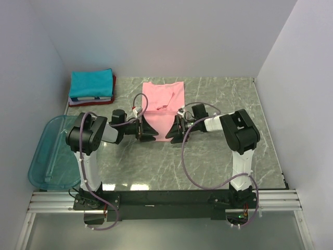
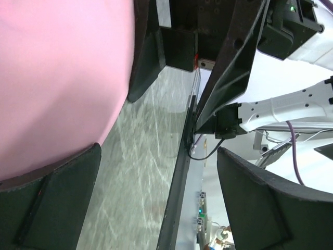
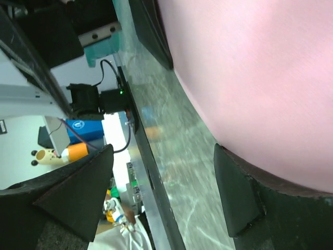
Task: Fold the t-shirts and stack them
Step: Fold the tshirt
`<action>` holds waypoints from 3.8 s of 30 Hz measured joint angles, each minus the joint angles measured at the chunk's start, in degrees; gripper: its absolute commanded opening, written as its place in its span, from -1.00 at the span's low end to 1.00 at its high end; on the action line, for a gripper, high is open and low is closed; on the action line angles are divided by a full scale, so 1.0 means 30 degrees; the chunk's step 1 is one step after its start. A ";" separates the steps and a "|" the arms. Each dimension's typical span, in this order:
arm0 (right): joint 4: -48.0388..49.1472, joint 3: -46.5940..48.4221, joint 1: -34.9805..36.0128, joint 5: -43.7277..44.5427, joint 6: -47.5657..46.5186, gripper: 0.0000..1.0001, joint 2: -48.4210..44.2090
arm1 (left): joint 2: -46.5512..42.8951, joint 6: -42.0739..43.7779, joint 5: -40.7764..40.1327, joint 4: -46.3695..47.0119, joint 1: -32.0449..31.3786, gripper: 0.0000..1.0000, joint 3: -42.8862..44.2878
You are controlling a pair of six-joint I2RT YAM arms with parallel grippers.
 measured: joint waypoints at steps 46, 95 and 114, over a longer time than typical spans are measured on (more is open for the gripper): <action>-0.8641 -0.1304 0.3461 1.6509 -2.3329 -0.22 -0.9282 | -1.2590 3.4170 -1.1249 -1.5686 -0.3723 -0.02 -0.2674; -1.0630 0.1479 0.3453 1.7194 -2.5573 -1.00 -0.6936 | -0.8896 3.6246 -1.1213 -2.0094 -0.2922 -0.99 0.2863; -1.7617 -0.2025 0.6404 1.2830 -2.3387 -1.00 -1.7493 | -1.8462 3.5488 -0.6207 -3.2122 -0.3257 -0.99 0.2331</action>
